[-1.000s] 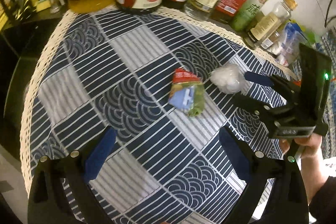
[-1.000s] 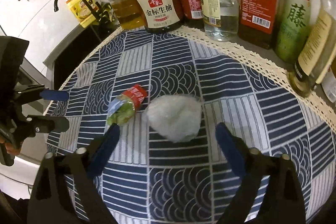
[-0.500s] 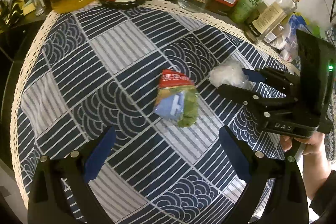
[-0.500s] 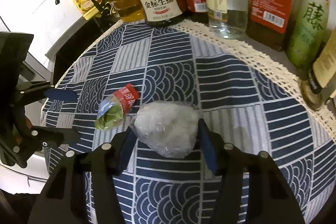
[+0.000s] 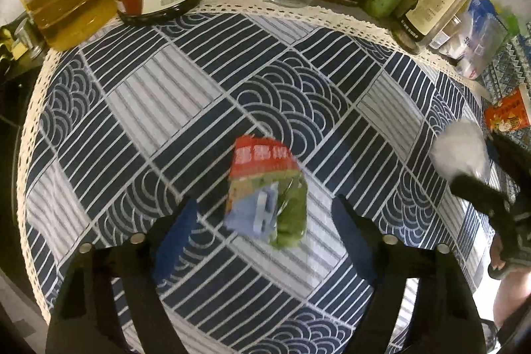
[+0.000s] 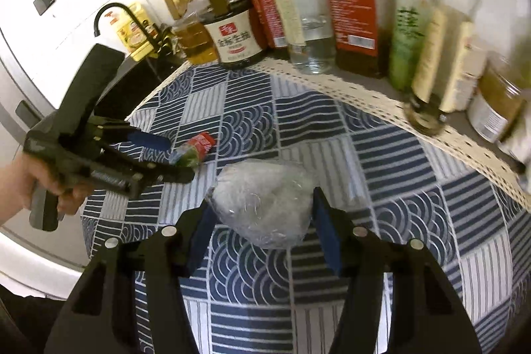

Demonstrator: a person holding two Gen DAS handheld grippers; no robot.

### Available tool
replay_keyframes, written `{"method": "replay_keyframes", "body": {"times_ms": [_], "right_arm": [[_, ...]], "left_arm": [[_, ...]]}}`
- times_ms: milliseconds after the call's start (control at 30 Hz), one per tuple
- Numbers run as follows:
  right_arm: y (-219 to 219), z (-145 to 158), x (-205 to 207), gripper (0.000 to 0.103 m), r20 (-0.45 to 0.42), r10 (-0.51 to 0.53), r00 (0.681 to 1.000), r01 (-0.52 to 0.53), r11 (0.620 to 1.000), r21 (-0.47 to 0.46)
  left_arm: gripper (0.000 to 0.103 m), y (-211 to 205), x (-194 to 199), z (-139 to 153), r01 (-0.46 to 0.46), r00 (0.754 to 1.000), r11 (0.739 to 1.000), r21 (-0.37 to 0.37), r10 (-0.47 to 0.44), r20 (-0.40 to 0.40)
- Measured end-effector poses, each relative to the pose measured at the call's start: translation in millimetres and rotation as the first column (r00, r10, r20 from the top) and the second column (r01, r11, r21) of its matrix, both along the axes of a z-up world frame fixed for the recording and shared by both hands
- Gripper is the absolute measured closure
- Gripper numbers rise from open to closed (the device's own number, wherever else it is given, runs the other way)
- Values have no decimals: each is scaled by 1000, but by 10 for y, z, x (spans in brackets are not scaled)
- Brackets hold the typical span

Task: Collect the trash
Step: 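Grasp the red-green snack wrapper with the left tool while the right tool grasps the white tissue, then lift the wrapper and tissue and carry both over the trash bin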

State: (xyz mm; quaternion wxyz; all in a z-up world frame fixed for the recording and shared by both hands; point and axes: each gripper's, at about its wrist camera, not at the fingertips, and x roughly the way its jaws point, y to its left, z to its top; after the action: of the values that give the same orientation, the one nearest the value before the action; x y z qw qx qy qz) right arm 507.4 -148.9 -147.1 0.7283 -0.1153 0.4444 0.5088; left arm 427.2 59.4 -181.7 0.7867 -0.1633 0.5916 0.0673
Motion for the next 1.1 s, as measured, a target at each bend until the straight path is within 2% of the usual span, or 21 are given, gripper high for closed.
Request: {"method": "replay_keyframes", "body": {"times_ms": [267, 400, 567, 700, 867, 1100], "right_arm": [[-194, -39, -116, 47, -32, -55, 998, 56, 998, 12], [-244, -54, -197, 47, -46, -86, 995, 87, 996, 9], [-242, -39, -336, 47, -63, -114, 992, 114, 993, 5], [-232, 25, -481, 47, -47, -133, 990, 132, 991, -9], [-200, 126, -784, 47, -8, -164, 986, 164, 986, -41], [-175, 279, -1315, 47, 25, -230, 973, 231, 971, -58]], "left_arm": [[55, -72, 106, -59, 51, 998, 995, 87, -48, -38], [56, -96, 65, -39, 68, 998, 995, 78, -67, -19], [56, -64, -181, 79, 60, 998, 996, 62, -62, 19], [56, -31, -406, 213, 56, 997, 998, 7, -56, 48], [56, -103, -746, 462, 104, 988, 994, -19, -102, 113], [56, -133, -1228, 626, 157, 974, 987, -33, -149, 168]]}}
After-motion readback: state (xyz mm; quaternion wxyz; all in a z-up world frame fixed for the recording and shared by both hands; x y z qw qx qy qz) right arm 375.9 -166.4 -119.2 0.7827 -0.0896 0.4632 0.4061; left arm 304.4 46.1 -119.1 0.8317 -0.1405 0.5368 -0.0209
